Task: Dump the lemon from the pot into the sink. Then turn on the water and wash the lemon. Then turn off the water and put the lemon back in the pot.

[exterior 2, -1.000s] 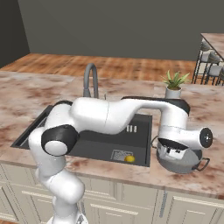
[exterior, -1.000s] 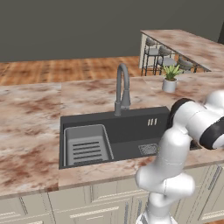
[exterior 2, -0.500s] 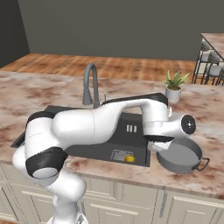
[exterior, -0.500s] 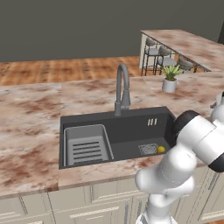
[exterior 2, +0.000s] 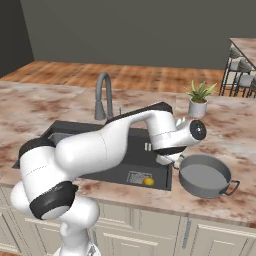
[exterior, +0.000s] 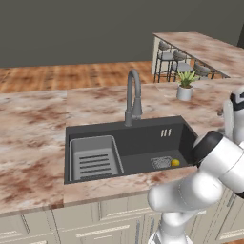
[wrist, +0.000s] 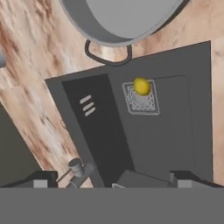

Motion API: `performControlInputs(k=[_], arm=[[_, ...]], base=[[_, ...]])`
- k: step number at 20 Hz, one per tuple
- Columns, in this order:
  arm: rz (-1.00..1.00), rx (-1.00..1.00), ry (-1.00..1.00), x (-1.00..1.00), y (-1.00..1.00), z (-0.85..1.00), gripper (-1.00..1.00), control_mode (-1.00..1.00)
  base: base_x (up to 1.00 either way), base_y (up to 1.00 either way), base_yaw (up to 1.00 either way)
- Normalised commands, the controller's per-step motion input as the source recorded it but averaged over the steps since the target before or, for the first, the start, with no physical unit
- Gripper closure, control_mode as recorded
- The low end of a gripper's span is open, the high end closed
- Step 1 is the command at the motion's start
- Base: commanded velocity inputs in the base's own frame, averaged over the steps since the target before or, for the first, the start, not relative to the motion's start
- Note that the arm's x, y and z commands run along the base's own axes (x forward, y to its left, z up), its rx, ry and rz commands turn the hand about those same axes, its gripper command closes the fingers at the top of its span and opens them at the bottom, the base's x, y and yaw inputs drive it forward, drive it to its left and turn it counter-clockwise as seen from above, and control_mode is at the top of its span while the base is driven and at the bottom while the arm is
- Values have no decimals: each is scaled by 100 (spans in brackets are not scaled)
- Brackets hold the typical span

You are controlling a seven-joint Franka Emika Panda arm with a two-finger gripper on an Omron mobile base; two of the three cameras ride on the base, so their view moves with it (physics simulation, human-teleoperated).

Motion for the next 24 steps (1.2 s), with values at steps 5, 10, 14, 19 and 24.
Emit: performControlInputs(k=[5,10,14,19,24], arm=[[0,22,13,32,2,6,-100,-100],[0,27,15,34,0,12,-100,-100],[0,23,7,14,1,5,-100,-100],[-4,18,0,6,15,0,-100,-100],[-9,13,-12,5,28,0,-100,-100]], base=[[0,0,0],[0,0,0],[0,0,0],[0,0,0],[0,0,0]])
